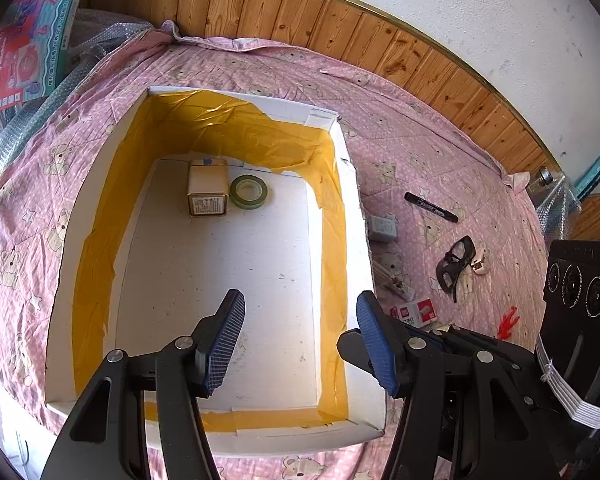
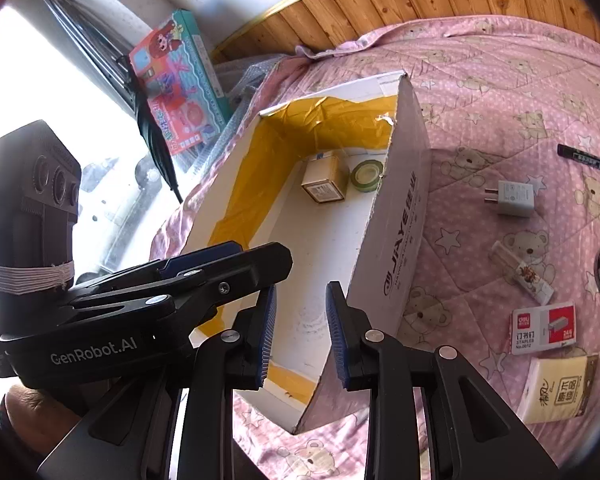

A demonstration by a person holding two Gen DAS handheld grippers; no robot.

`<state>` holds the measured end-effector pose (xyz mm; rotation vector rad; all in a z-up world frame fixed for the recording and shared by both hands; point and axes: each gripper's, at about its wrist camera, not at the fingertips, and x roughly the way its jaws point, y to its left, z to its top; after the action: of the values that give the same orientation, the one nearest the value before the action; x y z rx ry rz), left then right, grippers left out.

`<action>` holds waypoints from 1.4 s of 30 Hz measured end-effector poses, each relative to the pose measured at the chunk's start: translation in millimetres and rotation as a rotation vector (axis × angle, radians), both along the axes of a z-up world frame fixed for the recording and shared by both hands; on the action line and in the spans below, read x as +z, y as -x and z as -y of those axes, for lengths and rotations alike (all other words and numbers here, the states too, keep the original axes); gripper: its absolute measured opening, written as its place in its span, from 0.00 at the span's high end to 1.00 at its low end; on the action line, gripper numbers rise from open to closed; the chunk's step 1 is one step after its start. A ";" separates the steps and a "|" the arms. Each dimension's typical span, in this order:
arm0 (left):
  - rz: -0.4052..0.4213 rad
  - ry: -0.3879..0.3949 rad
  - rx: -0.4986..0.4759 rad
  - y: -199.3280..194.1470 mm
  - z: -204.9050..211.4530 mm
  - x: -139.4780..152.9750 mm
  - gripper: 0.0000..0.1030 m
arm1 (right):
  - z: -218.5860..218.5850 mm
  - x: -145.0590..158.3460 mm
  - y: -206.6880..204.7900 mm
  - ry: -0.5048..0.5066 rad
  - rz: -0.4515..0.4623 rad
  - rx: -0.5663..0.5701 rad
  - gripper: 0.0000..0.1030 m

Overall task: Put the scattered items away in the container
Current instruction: 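Move the left tool to the Deli staples box while the right tool approaches the beige tissue pack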

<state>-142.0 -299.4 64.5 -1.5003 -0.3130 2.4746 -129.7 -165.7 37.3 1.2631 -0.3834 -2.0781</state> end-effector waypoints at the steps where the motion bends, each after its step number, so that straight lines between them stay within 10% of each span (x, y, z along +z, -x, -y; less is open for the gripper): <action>1: -0.003 0.003 -0.006 -2.4 -3.8 1.9 0.42 | -3.7 1.3 -2.3 0.008 -0.001 -0.003 0.72; 25: -0.035 0.065 -0.232 -47.2 -116.2 15.5 0.42 | -113.9 -17.0 -62.0 0.062 0.026 -0.176 0.72; 42: 0.016 0.122 -0.355 -43.5 -187.1 -27.8 0.42 | -202.5 -56.8 -65.4 0.040 0.083 -0.357 0.72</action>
<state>-98.5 -112.3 36.8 -1.4724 0.0980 2.2326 -64.3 36.8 -19.5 1.3375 -0.7294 -2.3003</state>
